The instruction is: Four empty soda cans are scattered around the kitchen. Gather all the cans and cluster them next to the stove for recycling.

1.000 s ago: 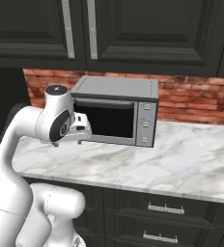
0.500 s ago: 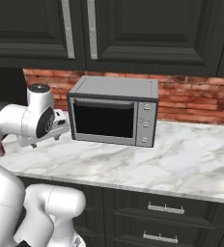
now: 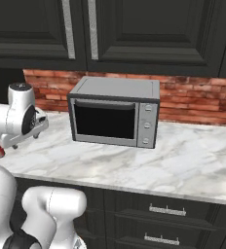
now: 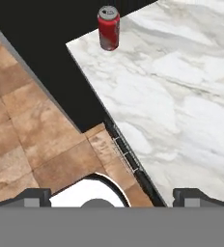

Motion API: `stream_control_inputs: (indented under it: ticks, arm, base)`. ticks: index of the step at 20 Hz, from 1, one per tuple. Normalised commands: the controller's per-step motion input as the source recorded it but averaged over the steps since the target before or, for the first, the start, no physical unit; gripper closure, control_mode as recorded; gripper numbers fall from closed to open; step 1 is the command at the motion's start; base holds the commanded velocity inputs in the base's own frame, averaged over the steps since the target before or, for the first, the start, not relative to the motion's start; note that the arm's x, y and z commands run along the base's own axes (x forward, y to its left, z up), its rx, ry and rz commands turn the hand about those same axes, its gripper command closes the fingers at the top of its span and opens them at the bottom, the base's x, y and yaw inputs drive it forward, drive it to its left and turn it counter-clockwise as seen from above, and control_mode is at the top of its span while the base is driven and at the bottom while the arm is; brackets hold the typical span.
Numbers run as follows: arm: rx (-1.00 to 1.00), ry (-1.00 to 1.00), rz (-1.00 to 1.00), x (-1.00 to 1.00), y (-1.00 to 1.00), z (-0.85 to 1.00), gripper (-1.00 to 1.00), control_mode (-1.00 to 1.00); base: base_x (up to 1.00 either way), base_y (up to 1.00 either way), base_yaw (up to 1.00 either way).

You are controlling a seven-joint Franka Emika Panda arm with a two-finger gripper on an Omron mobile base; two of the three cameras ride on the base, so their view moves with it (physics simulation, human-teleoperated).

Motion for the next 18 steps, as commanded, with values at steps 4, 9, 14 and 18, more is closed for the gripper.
stream_control_inputs:
  ticks: [4,9,14,18]
  arm:
    - [0.0,0.0,0.2,0.0,0.53,0.0,-1.0,-1.0]
    - [0.0,0.0,0.15,0.02,0.46,-0.03,-1.0,-1.0]
    - [0.0,-0.01,0.05,0.12,0.5,-0.08,-1.0,-1.0]
    - [-0.01,-0.05,0.04,0.18,0.39,-0.11,-1.0,-1.0]
  base:
    - [0.0,0.0,0.0]
    - [0.0,0.0,0.0]
    - [0.0,0.0,0.0]
    - [0.0,0.0,0.0]
